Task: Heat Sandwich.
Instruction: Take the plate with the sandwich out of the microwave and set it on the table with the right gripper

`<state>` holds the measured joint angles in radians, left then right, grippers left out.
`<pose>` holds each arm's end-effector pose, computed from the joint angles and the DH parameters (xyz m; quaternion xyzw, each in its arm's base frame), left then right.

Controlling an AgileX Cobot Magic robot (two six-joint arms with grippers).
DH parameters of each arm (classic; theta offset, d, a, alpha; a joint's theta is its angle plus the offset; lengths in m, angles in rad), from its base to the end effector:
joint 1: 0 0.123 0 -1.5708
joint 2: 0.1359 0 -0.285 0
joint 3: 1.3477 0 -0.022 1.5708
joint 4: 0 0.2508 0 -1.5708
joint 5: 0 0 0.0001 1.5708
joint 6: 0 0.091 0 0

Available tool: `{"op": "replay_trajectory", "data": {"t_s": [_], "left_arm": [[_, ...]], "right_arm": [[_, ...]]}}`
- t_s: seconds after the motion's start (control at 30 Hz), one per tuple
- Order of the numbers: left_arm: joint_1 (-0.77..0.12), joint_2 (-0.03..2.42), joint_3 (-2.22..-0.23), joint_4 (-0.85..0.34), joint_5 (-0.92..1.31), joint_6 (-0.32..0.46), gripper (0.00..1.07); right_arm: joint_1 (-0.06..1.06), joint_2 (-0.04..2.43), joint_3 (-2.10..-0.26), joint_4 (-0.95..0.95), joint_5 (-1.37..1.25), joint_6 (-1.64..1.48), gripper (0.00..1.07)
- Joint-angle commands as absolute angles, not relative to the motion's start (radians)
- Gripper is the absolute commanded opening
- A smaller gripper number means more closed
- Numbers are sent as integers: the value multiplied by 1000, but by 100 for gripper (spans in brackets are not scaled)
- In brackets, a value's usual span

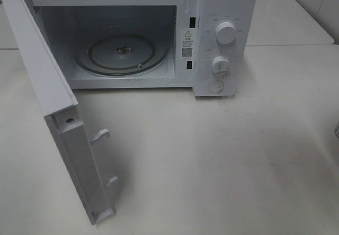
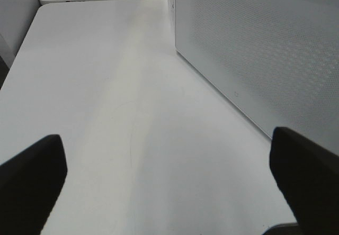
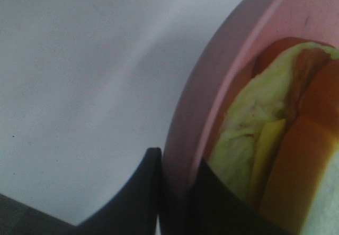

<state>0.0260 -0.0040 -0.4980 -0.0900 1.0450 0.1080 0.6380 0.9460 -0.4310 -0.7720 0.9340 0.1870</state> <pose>-0.0046 -0.0072 0.2783 0.0362 0.8470 -0.0095 0.5304 0.1355 0.0369 0.2204 -0.3922 0.8553 -0.2585 0.2186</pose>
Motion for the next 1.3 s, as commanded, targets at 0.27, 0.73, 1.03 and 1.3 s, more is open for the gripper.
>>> {"op": "replay_trajectory", "data": {"t_s": [0.27, 0.73, 1.03, 1.3], "left_arm": [[28, -31, -496, -94, 1029, 105, 100], [28, -31, -496, -94, 1029, 105, 100], [28, -31, -496, -94, 1029, 105, 100], [28, -31, -496, -94, 1029, 105, 100]], "right_arm": [[639, 1181, -565, -878, 950, 447, 0], [639, 1428, -790, -850, 1064, 535, 1], [568, 1515, -854, -833, 1084, 567, 1], [486, 1555, -854, -840, 1074, 594, 1]]}}
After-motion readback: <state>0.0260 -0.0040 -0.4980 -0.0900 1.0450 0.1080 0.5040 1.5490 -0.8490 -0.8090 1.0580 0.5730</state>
